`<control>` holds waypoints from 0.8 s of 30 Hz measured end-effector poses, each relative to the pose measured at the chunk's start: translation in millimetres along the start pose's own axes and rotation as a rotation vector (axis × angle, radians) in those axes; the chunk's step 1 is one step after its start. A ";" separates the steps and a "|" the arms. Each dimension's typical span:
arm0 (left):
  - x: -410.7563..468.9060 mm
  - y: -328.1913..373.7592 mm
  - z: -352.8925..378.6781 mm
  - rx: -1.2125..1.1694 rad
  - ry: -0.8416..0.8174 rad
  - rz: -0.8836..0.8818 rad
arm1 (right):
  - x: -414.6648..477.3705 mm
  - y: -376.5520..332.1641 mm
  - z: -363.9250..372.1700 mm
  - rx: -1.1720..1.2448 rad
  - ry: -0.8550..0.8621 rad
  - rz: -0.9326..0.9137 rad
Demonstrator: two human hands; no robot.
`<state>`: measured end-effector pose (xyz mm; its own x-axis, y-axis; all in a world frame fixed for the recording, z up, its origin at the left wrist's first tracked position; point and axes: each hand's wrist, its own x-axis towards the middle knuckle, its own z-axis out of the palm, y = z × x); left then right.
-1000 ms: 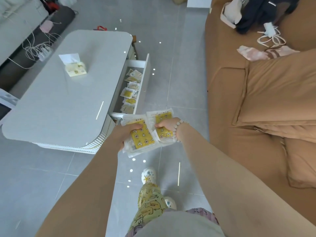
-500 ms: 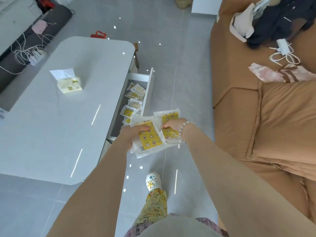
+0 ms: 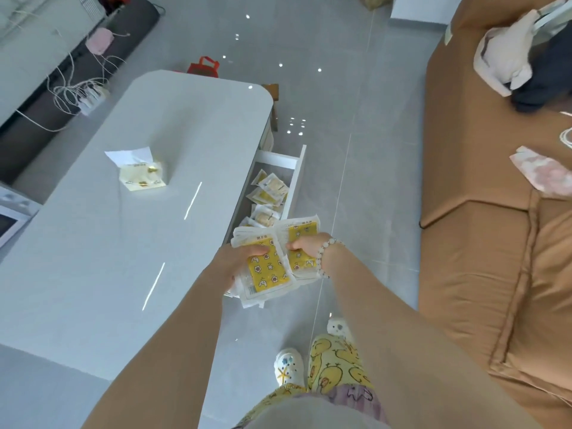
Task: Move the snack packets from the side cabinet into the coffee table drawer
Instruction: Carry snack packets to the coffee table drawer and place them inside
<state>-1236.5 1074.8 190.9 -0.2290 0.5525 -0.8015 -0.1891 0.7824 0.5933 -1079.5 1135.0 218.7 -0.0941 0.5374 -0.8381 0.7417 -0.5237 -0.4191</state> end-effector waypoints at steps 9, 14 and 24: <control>68.1 64.0 5.5 -0.125 0.105 -0.019 | 79.2 -74.0 -53.3 -0.144 -0.145 -0.096; 111.0 104.3 14.1 -0.256 0.082 -0.044 | 133.4 -122.6 -100.0 -0.215 -0.211 -0.091; 178.0 77.3 27.3 -0.553 0.161 -0.221 | 223.0 -158.4 -80.3 -0.567 -0.396 -0.065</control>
<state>-1265.8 1241.5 92.1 -0.2612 0.3100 -0.9141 -0.7061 0.5843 0.3999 -1164.7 1390.8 126.2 -0.3055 0.2181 -0.9269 0.9486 -0.0145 -0.3160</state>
